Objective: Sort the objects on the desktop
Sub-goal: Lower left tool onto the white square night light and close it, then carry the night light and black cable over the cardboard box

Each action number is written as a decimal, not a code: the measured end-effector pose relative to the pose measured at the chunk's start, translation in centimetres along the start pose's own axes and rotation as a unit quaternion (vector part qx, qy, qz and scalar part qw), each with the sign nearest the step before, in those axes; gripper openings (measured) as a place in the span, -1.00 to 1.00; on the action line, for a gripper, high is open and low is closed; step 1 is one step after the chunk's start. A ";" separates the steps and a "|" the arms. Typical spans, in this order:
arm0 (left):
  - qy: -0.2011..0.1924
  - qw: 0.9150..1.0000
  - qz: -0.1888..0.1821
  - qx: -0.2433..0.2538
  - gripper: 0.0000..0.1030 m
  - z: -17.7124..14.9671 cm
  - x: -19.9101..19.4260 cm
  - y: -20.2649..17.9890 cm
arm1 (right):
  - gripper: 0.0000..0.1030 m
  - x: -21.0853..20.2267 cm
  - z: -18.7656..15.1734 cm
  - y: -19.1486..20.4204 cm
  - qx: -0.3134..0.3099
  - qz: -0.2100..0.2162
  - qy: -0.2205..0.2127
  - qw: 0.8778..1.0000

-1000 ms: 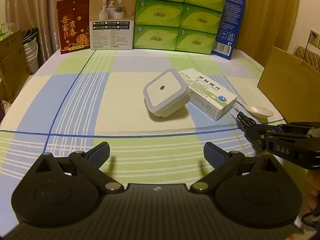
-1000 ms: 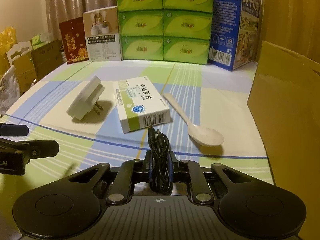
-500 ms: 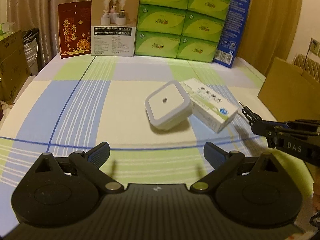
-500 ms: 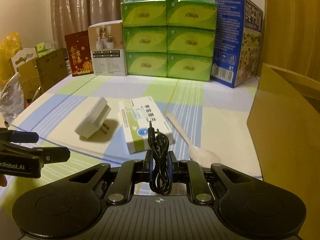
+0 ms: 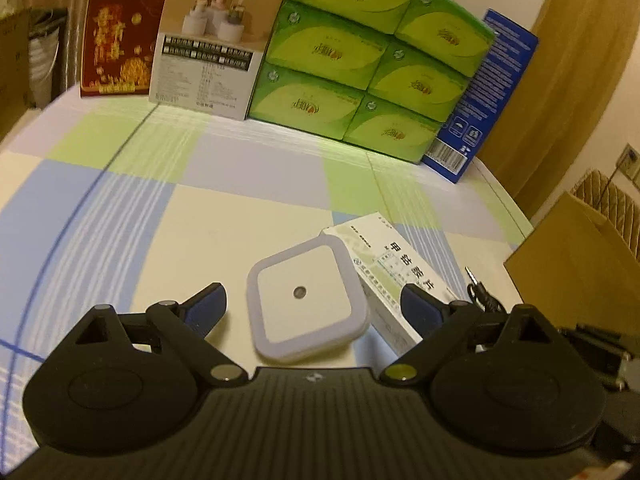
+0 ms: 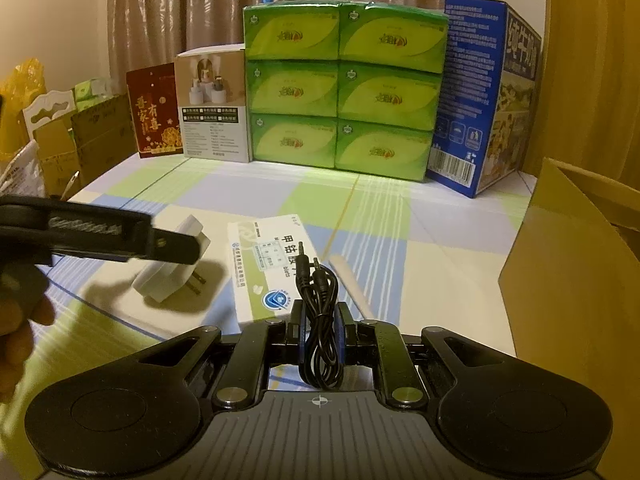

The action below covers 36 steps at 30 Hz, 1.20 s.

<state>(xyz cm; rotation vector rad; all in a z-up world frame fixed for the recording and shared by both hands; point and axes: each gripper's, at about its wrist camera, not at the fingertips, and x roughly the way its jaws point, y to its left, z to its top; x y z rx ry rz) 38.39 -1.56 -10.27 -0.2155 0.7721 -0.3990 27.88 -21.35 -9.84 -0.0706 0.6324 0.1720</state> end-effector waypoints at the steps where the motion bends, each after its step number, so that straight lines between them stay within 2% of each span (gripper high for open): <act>1: 0.004 1.000 0.001 -0.007 0.68 0.2 0.4 0.1 | -0.79 0.1 0.0 0.0 0.001 0.001 0.001 1.000; 3: 0.013 1.000 0.002 -0.020 0.55 0.4 1.0 0.3 | -0.79 0.2 0.1 0.0 0.002 0.002 0.001 1.000; 5: 0.025 0.999 0.004 -0.029 0.27 0.4 1.5 0.5 | -0.79 0.2 0.1 0.0 0.003 0.003 0.002 1.000; 8: 0.032 0.999 0.003 -0.028 0.20 0.1 1.5 0.6 | -0.79 0.0 0.1 0.0 0.006 0.005 0.002 1.000; 13: 0.035 0.999 0.015 0.000 0.19 -1.3 -0.4 -0.4 | -0.79 -1.1 0.0 0.0 0.016 0.008 0.002 1.000; 22: 0.044 0.998 0.036 0.037 0.19 -6.9 -6.6 -3.0 | -0.79 -5.6 -1.6 0.0 0.038 0.011 0.010 0.999; 29: 0.049 0.997 0.038 0.034 0.19 -9.5 -10.8 -5.4 | -0.79 -9.9 -3.3 0.4 0.053 0.011 0.018 0.998; 36: 0.042 0.998 0.038 0.025 0.19 -10.5 -14.7 -7.6 | -0.79 -14.7 -3.4 0.2 0.061 0.008 0.004 0.998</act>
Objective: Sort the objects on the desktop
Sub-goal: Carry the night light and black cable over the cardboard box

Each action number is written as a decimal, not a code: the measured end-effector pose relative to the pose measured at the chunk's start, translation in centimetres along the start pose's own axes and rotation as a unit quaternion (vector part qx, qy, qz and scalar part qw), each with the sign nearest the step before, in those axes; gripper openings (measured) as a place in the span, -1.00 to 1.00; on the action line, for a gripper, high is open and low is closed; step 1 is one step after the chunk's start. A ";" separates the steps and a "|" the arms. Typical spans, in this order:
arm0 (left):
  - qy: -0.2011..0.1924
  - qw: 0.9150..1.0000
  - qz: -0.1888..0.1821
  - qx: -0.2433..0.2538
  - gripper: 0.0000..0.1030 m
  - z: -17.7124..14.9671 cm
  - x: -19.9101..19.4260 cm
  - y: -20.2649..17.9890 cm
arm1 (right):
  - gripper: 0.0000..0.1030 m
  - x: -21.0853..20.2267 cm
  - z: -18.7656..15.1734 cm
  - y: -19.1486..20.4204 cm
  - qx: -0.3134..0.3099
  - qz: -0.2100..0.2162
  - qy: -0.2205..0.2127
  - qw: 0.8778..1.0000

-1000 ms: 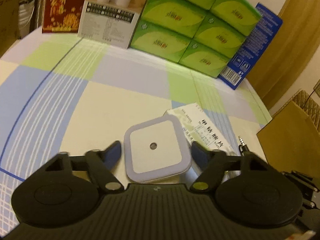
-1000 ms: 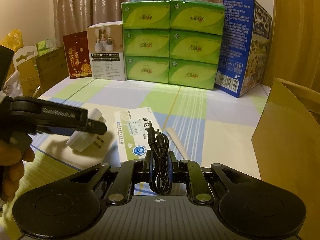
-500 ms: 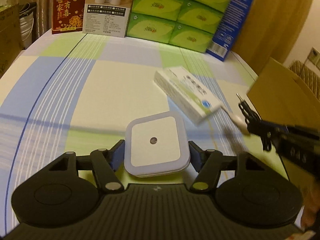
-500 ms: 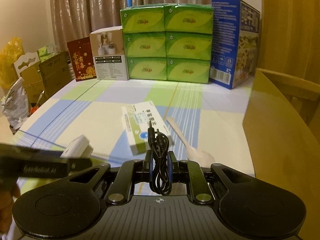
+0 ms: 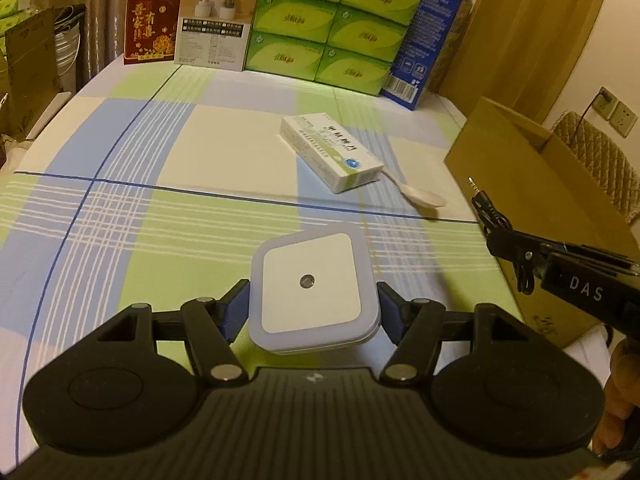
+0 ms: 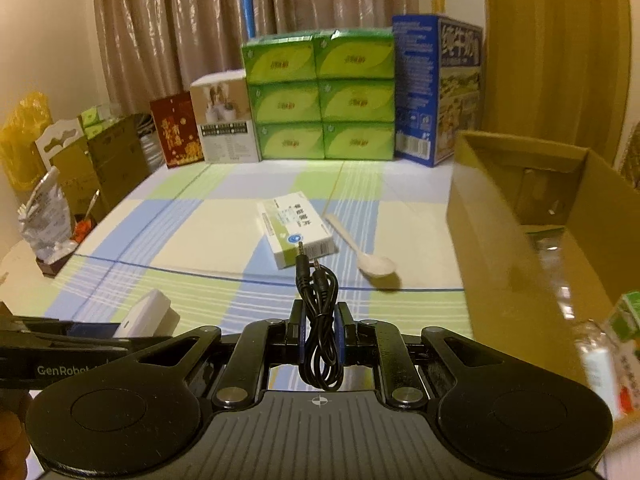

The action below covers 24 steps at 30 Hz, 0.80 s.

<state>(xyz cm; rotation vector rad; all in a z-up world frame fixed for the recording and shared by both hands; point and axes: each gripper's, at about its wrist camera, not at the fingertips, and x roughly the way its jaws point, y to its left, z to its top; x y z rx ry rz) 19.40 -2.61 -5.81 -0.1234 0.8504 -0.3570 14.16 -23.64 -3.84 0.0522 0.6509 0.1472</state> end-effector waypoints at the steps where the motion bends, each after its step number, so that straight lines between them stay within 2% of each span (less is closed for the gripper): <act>1: -0.002 1.000 0.000 0.001 0.19 -0.1 -0.6 -0.4 | -0.79 -0.7 0.1 0.0 0.001 -0.001 -0.004 1.000; 14: -0.023 0.999 -0.021 0.021 0.19 -1.0 -6.0 -5.5 | -0.79 -8.2 1.0 -1.5 0.018 -0.019 -0.045 0.999; 24: -0.035 0.997 -0.049 0.048 0.19 -0.7 -7.3 -10.2 | -0.79 -12.3 1.3 -5.3 0.039 -0.046 -0.071 0.996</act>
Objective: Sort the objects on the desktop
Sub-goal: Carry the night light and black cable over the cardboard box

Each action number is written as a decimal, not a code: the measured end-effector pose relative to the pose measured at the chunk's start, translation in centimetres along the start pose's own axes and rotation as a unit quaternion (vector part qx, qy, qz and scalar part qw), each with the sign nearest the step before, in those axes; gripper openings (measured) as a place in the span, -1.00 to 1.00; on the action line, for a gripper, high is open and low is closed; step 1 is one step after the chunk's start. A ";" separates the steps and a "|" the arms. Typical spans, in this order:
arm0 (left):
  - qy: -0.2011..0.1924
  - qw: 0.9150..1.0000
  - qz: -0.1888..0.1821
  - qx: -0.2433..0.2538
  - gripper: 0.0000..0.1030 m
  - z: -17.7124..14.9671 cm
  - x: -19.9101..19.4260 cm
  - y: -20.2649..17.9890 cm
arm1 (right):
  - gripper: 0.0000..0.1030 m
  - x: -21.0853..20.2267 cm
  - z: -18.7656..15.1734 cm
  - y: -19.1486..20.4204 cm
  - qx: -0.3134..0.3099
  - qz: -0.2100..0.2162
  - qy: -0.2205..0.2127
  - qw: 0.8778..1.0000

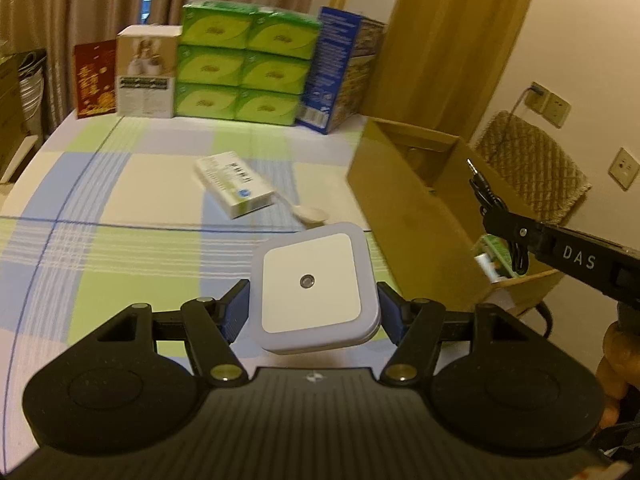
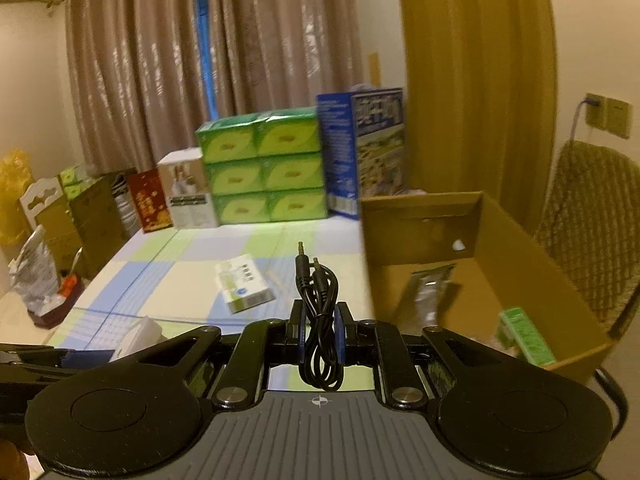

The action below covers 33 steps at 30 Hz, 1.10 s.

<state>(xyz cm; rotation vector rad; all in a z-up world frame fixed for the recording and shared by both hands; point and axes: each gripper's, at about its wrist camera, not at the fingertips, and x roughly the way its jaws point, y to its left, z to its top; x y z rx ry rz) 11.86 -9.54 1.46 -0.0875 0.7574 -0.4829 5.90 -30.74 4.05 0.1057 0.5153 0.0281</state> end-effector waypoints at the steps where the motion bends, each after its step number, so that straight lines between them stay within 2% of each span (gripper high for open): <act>1: -0.001 1.000 -0.005 0.003 0.19 0.1 0.0 -0.6 | -0.79 -0.3 0.1 -0.6 0.003 -0.005 -0.002 1.000; 10: -0.005 0.998 -0.048 0.037 0.19 1.3 1.2 -6.4 | -0.79 -2.5 0.8 -6.1 0.026 -0.050 -0.018 0.998; 17: 0.001 0.996 -0.072 0.056 0.19 2.0 2.4 -9.8 | -0.79 -3.5 0.6 -9.5 0.042 -0.076 -0.014 0.996; 33: 0.009 0.992 -0.088 0.086 0.19 2.8 3.8 -14.0 | -0.79 -3.8 0.6 -13.1 0.063 -0.088 -0.013 0.994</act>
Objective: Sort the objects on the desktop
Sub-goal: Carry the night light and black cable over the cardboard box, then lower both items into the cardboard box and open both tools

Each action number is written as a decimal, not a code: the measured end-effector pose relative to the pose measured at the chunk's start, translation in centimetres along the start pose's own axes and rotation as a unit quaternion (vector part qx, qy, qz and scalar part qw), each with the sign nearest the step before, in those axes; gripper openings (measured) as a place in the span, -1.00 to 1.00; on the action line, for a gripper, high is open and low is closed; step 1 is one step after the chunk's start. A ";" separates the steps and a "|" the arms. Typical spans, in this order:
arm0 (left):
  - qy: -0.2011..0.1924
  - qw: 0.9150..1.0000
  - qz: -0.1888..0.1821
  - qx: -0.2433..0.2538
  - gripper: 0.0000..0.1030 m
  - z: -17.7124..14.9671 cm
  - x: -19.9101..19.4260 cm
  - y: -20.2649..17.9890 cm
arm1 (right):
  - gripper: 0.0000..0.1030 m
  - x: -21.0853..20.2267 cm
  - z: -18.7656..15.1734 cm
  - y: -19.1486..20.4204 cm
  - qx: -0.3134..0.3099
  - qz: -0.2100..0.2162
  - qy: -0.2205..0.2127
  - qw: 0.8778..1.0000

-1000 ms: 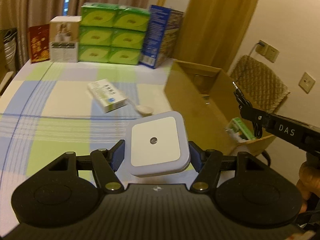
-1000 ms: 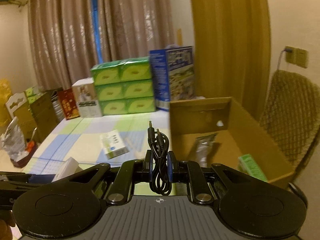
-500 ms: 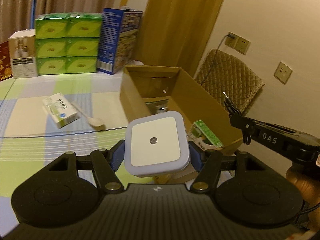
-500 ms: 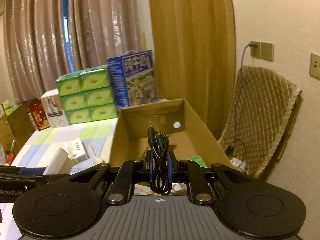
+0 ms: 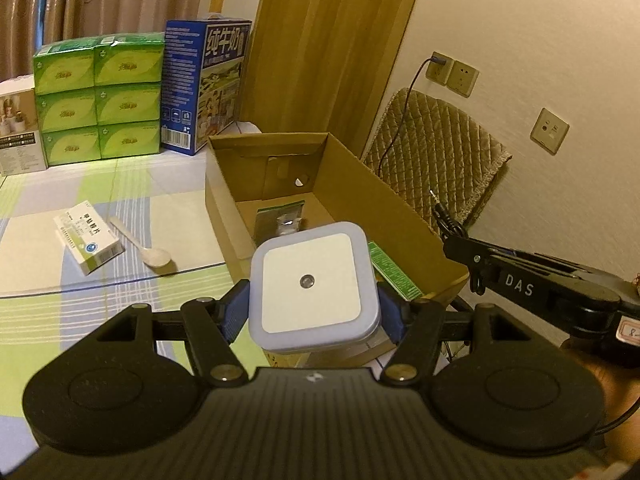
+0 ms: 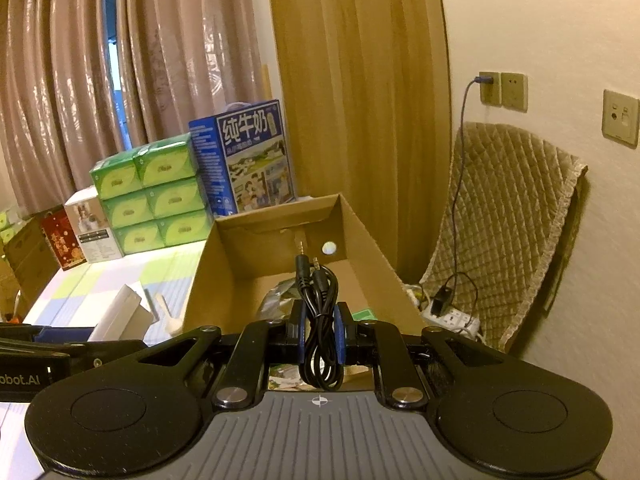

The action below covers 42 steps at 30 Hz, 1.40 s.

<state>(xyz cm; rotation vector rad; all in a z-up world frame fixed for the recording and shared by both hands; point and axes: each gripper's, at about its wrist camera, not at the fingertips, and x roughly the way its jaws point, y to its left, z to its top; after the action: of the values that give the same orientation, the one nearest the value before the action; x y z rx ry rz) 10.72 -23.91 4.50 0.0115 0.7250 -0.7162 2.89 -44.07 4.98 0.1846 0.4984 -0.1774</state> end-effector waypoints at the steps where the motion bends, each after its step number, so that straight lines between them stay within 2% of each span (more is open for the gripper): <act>1: 0.000 1.000 0.000 0.001 0.19 0.1 0.1 -0.1 | -0.79 0.1 0.1 -0.2 0.001 0.000 0.000 1.000; 13: 0.002 1.000 0.000 0.013 0.19 1.8 2.5 -1.2 | -0.79 1.6 1.5 -1.8 0.003 0.005 -0.008 1.000; 27: 0.001 1.000 -0.009 0.001 0.19 3.6 7.0 -1.6 | -0.79 4.0 3.1 -3.5 0.001 0.001 -0.010 1.000; 28: -0.002 1.000 -0.010 -0.005 0.25 3.7 7.4 -1.5 | -0.79 4.1 3.1 -3.5 0.001 0.000 -0.009 1.000; 29: -0.006 1.000 -0.012 -0.012 0.43 3.7 7.8 -1.2 | -0.79 4.2 3.1 -3.6 0.001 0.000 -0.007 1.000; 30: -0.006 1.000 -0.009 -0.017 0.44 3.8 8.1 -1.0 | -0.79 4.4 3.0 -3.6 0.002 0.000 -0.006 1.000; 42: -0.011 0.999 0.019 -0.025 0.44 2.4 6.2 1.8 | -0.78 5.7 2.2 -2.7 0.000 0.013 0.010 1.000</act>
<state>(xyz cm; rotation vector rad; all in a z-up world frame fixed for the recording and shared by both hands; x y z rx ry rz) 16.48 -26.80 2.17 -0.0277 0.7204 -0.6614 8.25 -47.85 3.79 0.1928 0.5165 -0.1510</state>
